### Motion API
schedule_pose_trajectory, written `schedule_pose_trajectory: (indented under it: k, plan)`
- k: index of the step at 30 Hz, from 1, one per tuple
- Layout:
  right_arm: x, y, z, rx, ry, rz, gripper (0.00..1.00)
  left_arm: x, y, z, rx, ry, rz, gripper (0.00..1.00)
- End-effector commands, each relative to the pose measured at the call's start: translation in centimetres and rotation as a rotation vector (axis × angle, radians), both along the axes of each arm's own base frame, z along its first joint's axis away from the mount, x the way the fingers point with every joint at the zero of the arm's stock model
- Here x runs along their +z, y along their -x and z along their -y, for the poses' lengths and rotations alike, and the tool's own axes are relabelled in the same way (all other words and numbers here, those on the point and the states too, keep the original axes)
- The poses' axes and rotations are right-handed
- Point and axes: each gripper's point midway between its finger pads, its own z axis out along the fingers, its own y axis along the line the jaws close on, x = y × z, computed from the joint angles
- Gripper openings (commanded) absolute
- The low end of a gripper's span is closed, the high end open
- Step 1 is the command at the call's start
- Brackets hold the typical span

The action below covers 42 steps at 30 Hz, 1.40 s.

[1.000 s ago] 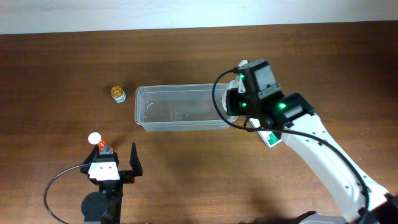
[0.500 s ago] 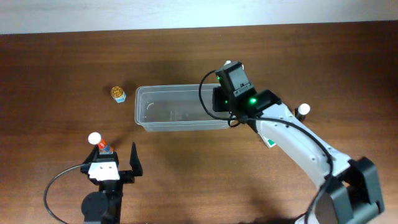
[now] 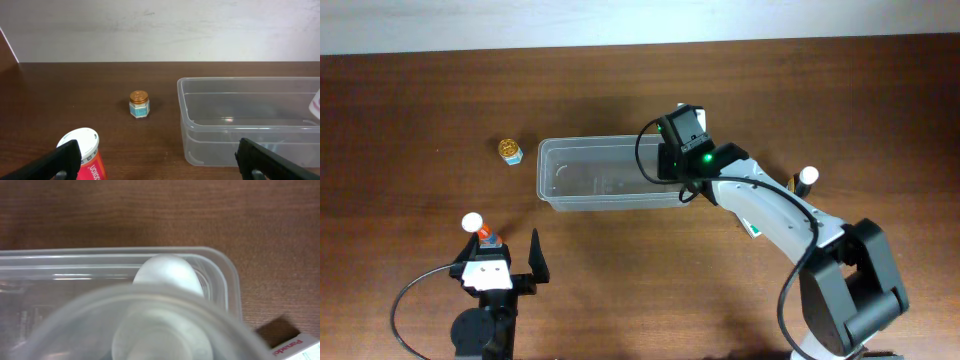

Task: Pack container
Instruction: 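Carry the spray bottle with the right gripper over the container, then lower the spray bottle into the container's right end and release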

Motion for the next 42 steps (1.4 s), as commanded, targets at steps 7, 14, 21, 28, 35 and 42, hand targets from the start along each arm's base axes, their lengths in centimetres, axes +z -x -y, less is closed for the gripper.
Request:
schedule_pose_trajectory:
  k: [7,14,21,28,35,42]
  plan:
    - [-0.5,-0.7,0.3,-0.059,0.024,0.016,0.16,-0.3,0.0,0.0,-0.005,-0.003,-0.003,0.99]
    - [-0.6,-0.7,0.3,-0.06,0.024,0.015,0.16,-0.3,0.0,0.0,-0.005,-0.003,-0.003,0.99]
    - [-1.8,-0.6,0.1,-0.057,0.029,-0.01,0.16,-0.3,0.0,0.0,-0.005,-0.003,-0.003,1.0]
    - [-2.5,-0.6,-0.2,-0.05,0.03,-0.017,0.17,-0.3,0.0,0.0,-0.005,-0.003,-0.003,0.99]
    - [-2.5,-0.6,-0.2,-0.05,0.03,-0.016,0.38,-0.3,0.0,0.0,-0.005,-0.003,-0.003,0.99]
    - [-2.2,-0.9,-0.3,-0.05,0.023,-0.003,0.49,-0.3,0.0,0.0,-0.005,-0.003,-0.003,0.99]
